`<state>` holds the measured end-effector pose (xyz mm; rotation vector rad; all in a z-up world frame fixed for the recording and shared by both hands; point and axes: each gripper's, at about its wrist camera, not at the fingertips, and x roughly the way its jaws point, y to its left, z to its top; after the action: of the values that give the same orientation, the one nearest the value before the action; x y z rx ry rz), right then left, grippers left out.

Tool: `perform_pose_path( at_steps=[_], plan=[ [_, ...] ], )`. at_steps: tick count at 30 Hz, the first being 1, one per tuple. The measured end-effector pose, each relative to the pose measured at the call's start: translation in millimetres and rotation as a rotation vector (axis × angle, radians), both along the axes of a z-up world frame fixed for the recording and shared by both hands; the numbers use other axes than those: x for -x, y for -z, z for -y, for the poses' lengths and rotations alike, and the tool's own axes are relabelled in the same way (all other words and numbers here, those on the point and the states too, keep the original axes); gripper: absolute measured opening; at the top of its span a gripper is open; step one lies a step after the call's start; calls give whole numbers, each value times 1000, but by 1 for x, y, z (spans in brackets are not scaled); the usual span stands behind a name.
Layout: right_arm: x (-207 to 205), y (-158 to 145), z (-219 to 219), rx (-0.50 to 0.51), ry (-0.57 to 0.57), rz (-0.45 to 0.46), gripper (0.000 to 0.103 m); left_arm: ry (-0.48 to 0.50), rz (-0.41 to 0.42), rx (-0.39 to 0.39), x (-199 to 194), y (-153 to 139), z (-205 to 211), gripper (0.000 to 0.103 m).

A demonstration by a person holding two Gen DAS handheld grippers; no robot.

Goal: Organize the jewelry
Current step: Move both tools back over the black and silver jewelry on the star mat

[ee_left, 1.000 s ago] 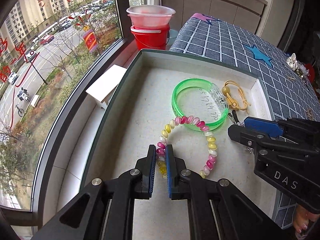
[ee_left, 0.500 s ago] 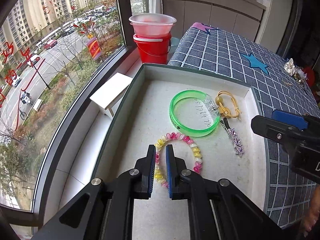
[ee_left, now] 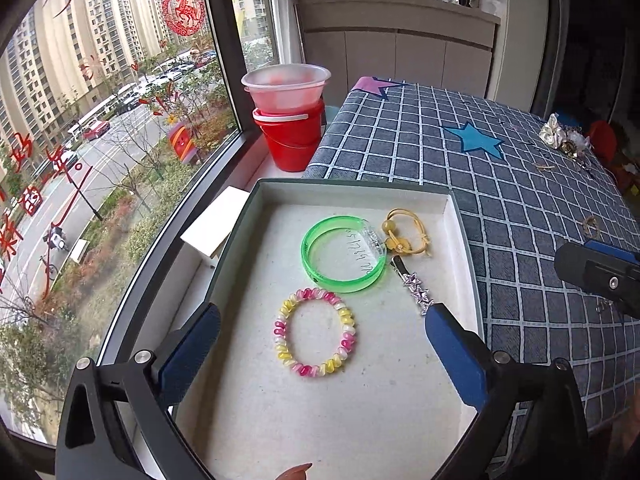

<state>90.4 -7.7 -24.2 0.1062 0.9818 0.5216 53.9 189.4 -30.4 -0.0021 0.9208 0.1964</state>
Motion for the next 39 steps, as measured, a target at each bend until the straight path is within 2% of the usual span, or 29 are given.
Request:
perform_pose_path(
  at_steps=[6, 14, 20, 24, 32, 33, 38, 39],
  plan=[
    [13, 0, 46, -10, 62, -21, 94, 83, 5, 17, -11, -13, 29, 103],
    [26, 16, 128, 30, 223, -45, 94, 250, 2, 0, -15, -15, 100, 103],
    [37, 33, 195, 75, 366, -82, 94, 368, -41, 23, -26, 3, 159, 103],
    [46, 41, 228, 83, 427, -100, 94, 409, -76, 22, -33, 16, 187, 103],
    [47, 55, 257, 104, 475, -114, 94, 451, -112, 47, -59, 30, 215, 103],
    [45, 56, 259, 112, 477, -111, 94, 456, -113, 45, -62, 32, 218, 95],
    [35, 61, 261, 173, 473, -90, 94, 471, -146, 51, -75, 43, 229, 92],
    [32, 63, 261, 181, 471, -89, 94, 473, -151, 52, -78, 46, 231, 85]
  ],
)
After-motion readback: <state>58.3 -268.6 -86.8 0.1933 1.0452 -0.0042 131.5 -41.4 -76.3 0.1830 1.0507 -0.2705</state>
